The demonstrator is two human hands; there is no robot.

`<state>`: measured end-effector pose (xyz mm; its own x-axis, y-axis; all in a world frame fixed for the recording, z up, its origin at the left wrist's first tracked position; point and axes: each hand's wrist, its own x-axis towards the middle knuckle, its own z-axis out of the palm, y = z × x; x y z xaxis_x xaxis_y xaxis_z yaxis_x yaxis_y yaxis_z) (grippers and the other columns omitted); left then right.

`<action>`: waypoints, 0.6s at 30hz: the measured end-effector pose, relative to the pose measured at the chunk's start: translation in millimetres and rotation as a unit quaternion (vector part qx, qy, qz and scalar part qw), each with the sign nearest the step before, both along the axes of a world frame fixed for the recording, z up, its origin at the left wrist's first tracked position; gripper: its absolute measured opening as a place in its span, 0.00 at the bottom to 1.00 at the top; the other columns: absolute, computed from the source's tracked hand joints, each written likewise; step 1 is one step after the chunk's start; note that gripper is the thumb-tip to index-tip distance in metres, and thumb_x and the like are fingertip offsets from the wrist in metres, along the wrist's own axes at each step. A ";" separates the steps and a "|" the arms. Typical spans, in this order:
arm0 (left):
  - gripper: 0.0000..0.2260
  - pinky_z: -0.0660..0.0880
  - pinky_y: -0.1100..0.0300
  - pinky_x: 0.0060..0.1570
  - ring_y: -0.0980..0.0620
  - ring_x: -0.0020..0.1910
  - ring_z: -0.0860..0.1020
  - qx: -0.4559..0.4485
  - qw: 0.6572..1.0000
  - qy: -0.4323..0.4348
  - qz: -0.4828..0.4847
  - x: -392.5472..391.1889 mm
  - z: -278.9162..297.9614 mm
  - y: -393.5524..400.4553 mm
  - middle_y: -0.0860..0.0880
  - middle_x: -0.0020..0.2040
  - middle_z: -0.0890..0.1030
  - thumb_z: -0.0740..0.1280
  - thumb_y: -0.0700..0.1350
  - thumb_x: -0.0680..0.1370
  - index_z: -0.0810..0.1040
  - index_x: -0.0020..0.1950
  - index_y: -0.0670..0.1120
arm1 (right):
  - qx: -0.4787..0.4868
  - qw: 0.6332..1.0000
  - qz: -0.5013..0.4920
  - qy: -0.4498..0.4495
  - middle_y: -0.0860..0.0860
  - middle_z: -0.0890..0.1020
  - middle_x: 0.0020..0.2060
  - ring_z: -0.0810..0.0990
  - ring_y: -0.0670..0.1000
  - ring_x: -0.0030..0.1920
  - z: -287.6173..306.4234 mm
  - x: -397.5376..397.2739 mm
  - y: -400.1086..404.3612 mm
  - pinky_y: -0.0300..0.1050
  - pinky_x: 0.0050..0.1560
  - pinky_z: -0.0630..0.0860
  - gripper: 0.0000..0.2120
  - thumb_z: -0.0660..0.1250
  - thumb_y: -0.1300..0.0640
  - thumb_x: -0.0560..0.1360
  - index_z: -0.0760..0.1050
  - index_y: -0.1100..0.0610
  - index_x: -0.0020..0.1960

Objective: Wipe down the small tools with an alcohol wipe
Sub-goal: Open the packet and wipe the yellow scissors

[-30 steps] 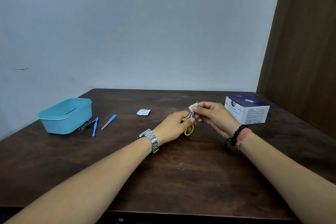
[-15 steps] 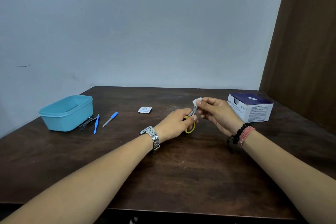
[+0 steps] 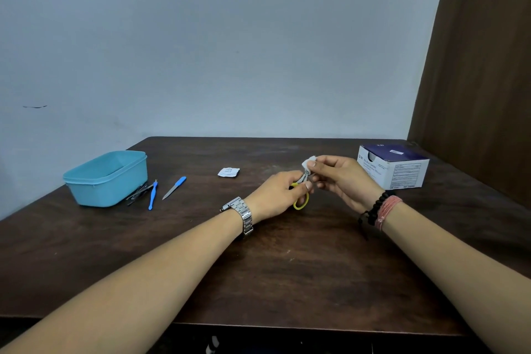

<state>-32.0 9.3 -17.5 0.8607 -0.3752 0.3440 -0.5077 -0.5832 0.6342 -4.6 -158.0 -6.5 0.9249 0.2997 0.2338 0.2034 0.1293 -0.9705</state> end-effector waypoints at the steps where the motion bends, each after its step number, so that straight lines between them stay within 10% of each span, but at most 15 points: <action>1: 0.10 0.70 0.59 0.40 0.57 0.33 0.73 -0.003 1.000 0.001 -0.002 0.5 -0.2 0.1 0.55 0.32 0.78 0.60 0.49 0.82 0.76 0.42 0.54 | 0.018 1.000 -0.005 -0.006 0.52 0.78 0.33 0.76 0.45 0.32 0.7 0.5 -0.1 0.35 0.34 0.74 0.05 0.68 0.62 0.76 0.80 0.63 0.49; 18: 0.10 0.68 0.64 0.37 0.63 0.30 0.72 -0.028 1.000 0.005 -0.005 1.7 -1.3 0.9 0.55 0.31 0.77 0.61 0.49 0.82 0.77 0.43 0.52 | 0.013 0.999 -0.019 -0.047 0.49 0.80 0.35 0.76 0.44 0.32 6.8 -3.7 0.8 0.34 0.35 0.74 0.04 0.69 0.63 0.75 0.80 0.59 0.49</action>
